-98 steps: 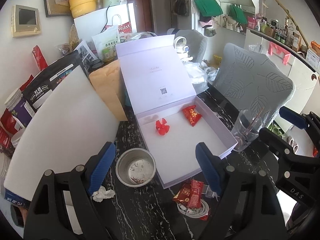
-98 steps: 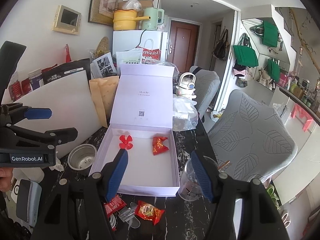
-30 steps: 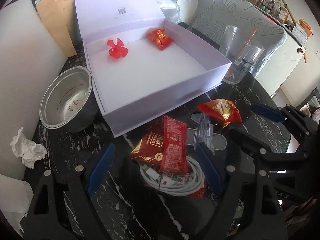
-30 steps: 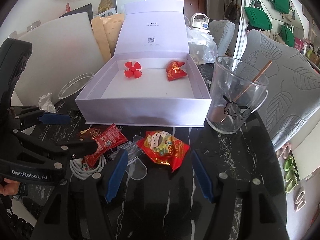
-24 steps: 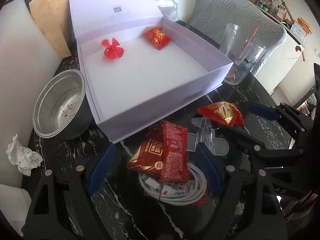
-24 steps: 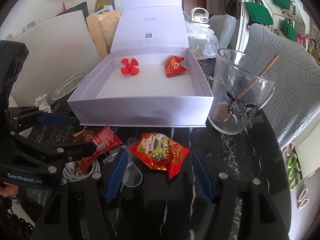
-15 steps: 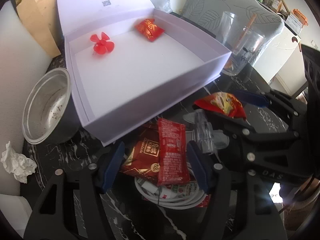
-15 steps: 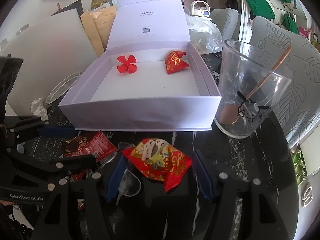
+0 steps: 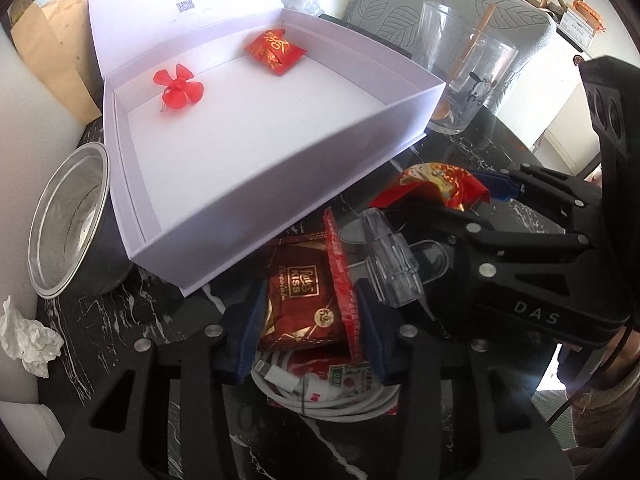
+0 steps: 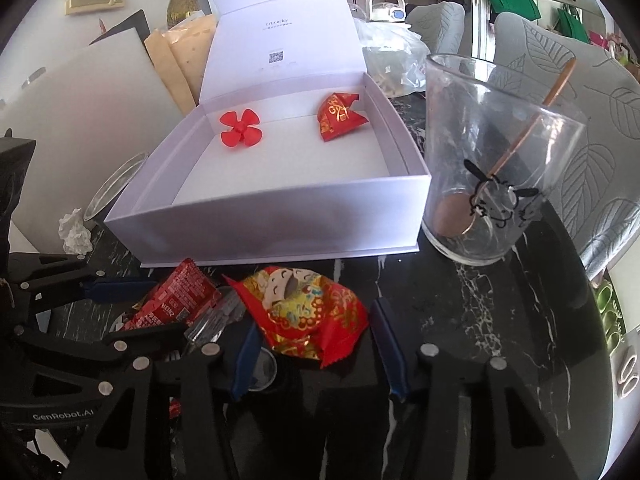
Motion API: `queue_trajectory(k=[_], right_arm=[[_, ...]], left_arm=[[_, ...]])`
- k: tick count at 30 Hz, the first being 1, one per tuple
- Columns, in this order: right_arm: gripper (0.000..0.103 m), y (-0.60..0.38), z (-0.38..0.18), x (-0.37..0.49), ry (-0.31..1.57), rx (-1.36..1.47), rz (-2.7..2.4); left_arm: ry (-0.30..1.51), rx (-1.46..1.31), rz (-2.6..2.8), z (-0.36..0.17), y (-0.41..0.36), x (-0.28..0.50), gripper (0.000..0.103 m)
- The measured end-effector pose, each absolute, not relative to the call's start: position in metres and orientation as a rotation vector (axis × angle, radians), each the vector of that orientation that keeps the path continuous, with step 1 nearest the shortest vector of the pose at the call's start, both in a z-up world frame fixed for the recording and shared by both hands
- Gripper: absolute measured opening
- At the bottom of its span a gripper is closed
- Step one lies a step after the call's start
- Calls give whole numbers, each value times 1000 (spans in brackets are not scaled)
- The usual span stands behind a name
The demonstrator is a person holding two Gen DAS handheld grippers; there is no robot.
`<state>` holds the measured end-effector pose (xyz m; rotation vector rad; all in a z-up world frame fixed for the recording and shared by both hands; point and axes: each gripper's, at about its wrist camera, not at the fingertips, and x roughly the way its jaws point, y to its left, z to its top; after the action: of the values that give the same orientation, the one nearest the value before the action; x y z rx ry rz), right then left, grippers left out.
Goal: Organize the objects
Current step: 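Grasp a long red strip with the left gripper while the right gripper grasps the cartoon-printed red bag, then carry the red strip and the cartoon-printed bag over the white box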
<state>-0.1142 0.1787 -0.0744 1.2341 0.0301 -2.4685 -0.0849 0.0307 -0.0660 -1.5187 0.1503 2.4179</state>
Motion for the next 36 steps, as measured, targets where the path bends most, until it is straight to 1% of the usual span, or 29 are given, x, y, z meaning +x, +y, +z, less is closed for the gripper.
queue_trajectory(k=[4,7,12,14,16,18,19,20,36], right_arm=[[46,184,-70,-109,18,1216,-2474],[45,187,-68,-104,18,1208,-2480],[44,190,-64,-92,13,1192,-2485],[44,190,-61,-85,16,1181,-2490],[44,191,-58,-79,21,1170,-2495],[44,192,-56,-73,28,1163,-2502],[44,193,-55,-70,29,1161,-2506],[44,193,-54,-67,28,1158,-2509],[43,187,-30,-24,59,1083,-2532]], left_arm=[[127,-1521,2423,-63,29,-81,39],[143,-1498,2451,-56,30,-76,29],[143,-1496,2462,-51,29,-68,27],[131,-1495,2462,-50,28,-64,22],[106,-1493,2461,-50,25,-62,20],[93,-1490,2464,-50,23,-58,15],[91,-1485,2471,-50,22,-56,10],[88,-1482,2474,-49,21,-55,9],[70,-1400,2552,-17,7,-19,8]])
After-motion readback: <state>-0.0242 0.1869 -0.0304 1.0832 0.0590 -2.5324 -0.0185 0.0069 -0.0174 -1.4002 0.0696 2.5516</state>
